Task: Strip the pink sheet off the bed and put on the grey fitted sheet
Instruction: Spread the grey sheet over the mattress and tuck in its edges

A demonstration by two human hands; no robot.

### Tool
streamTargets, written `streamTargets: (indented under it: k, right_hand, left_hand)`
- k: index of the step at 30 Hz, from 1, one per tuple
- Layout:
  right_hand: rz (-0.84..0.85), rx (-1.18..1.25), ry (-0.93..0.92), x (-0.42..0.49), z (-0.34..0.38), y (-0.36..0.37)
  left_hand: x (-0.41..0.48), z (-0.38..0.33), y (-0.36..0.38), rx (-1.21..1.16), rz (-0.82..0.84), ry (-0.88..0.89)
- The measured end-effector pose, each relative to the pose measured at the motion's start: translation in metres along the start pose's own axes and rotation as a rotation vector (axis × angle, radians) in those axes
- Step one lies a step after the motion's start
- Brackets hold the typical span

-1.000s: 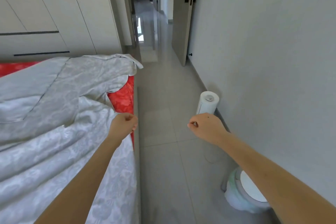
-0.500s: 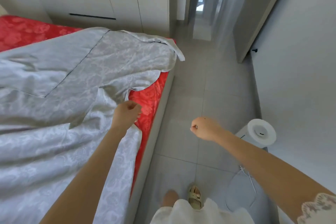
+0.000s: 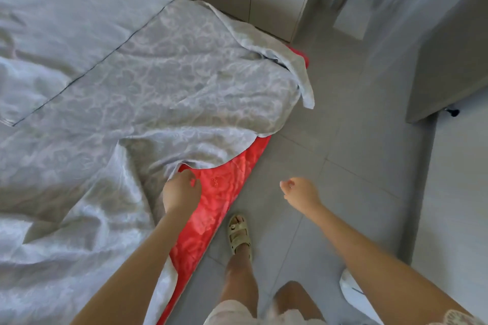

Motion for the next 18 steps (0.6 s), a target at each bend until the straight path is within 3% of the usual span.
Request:
streamTargets:
  k: [2,4,7,9,13,18]
  right_hand:
    - [0.053,0.039,0.049,0.053,0.013,0.001]
    - [0.045,-0.128,-0.008,0.099,0.023,0.005]
    - [-0.055,-0.466,-0.339,0.161,0.038,0.017]
    - [-0.084,-0.592,-0.497,0.204,0.044,0.028]
    - [-0.171,-0.766,-0.848,0.278,0.047,0.040]
    - [-0.085,-0.495,-1.161,0.336,0.037,-0.018]
  left_hand:
    - [0.040,0.002,0.033,0.101,0.007,-0.013]
    - [0.071,0.006,0.064,0.282,0.041,-0.019]
    - [0.099,0.016,0.101,0.628,0.135,0.065]
    - [0.110,0.025,0.120,0.730,0.168,0.103]
    - [0.128,0.038,0.138,0.763,0.153,0.079]
    - [0.122,0.009,0.137,0.566,0.144,0.074]
Point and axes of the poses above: each hand's wrist, its own x-axis towards the middle knuckle, its own y-axis out of the palm, z = x × y, the point moved 1 cm from there along x, towards the middle knuckle, and after that the axes turned 5 degrees about -z, right-handed, at the moved point
